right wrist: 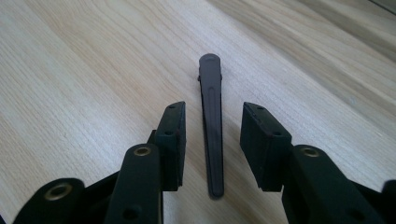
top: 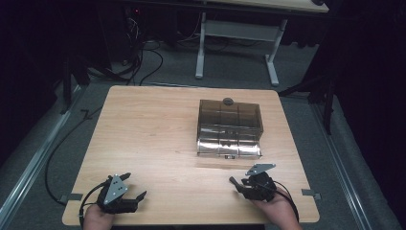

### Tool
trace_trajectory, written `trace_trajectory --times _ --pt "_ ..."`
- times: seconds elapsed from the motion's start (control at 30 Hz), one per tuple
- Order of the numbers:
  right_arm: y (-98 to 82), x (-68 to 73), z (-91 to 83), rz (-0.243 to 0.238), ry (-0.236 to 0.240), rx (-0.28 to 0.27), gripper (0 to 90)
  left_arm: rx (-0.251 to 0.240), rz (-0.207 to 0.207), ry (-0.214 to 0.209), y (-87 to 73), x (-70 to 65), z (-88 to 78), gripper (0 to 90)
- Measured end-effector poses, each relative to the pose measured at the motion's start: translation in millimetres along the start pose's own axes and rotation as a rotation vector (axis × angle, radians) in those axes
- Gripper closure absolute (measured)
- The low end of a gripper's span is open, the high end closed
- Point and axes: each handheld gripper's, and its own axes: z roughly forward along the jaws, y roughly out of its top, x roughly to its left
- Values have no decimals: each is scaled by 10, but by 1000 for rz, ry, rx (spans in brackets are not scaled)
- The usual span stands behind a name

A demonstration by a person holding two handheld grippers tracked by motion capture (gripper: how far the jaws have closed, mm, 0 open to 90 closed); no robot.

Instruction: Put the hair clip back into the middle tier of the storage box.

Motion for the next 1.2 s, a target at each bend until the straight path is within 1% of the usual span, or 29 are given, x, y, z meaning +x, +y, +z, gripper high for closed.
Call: trace_trajectory --times 0.03,0.13,0.17,0.27,0.33,0.4,0.47,0.6,0.67,0.73,0.87,0.9,0.93,1.03,1.07,1.13,1.2 --pt "6 -6 -9 -1 -2 14 607 1 2 0 0 -2 1 151" --pt "9 -20 -16 -7 -3 20 603 -1 5 4 0 -7 -1 151" --pt "18 -35 -33 0 1 29 602 -4 5 6 -1 -8 -1 151" --pt "32 -43 -50 0 3 35 602 -2 0 4 -1 -2 -3 151" --pt "63 -55 -81 -2 1 55 601 -1 -2 4 -1 0 -2 151" --pt "70 -58 -85 -3 4 57 601 0 -1 3 0 0 0 151" --pt "96 -58 -89 -7 7 77 601 4 -2 -2 2 1 4 151" --pt "111 -54 -75 -13 9 93 602 7 -2 -3 3 3 7 151" --pt "131 -59 -62 -28 9 111 601 3 0 -3 1 -1 4 151" --pt "136 -54 -63 -24 9 118 601 2 1 -2 1 -1 3 151" --pt "174 -45 -50 -48 9 149 600 6 1 -3 2 -1 6 151" --pt "182 -35 -49 -44 10 152 601 5 1 -2 2 -2 5 151" --pt "205 -18 -45 -61 18 158 604 5 3 -3 2 -3 5 151" --pt "247 15 -32 -83 25 180 612 7 5 -6 3 -4 8 151" --pt "247 15 -32 -83 25 180 612 7 5 -6 3 -4 8 151" --pt "292 33 -11 -94 29 207 624 7 5 -8 3 -3 7 151" --pt "302 31 -2 -97 31 213 626 8 3 -9 4 0 8 151"
